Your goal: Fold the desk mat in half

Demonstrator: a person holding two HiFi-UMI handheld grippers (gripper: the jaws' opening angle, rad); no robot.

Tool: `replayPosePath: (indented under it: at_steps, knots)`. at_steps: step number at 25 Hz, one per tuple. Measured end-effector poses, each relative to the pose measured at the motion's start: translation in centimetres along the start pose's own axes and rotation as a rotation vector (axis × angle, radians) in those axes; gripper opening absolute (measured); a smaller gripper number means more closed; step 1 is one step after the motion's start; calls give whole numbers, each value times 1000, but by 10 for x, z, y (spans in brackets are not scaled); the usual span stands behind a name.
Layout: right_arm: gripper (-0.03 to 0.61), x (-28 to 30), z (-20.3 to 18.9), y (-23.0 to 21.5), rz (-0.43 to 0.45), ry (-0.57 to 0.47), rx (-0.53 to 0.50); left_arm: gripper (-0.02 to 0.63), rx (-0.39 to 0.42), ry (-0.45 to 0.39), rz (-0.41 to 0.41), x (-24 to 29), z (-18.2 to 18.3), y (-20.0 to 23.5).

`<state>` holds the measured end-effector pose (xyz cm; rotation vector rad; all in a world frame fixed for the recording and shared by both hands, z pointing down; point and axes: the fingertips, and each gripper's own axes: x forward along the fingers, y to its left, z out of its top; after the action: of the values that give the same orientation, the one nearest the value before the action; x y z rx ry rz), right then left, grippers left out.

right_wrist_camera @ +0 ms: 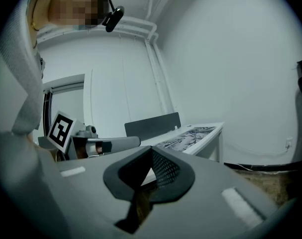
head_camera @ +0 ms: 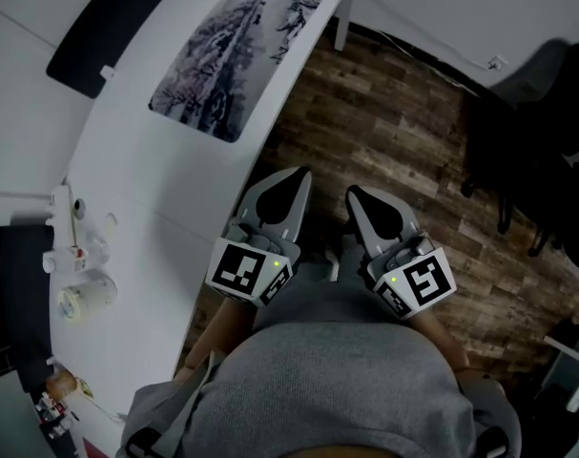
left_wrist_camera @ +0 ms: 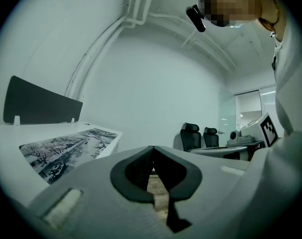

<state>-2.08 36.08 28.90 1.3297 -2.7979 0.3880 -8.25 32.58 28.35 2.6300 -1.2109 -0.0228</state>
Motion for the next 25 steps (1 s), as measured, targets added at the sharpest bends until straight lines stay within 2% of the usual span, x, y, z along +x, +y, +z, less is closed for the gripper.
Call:
replayPosePath:
  at_steps: [6, 11, 25]
  knots:
    - [2, 13, -2, -16, -1, 17, 2, 2, -6, 14, -13, 20, -3, 9]
    - [2, 35, 6, -38, 50, -3, -19, 2, 3, 17, -4, 51, 0, 20]
    - [2, 111, 80, -186, 157, -40, -42, 2, 47, -23, 84, 216, 54, 63]
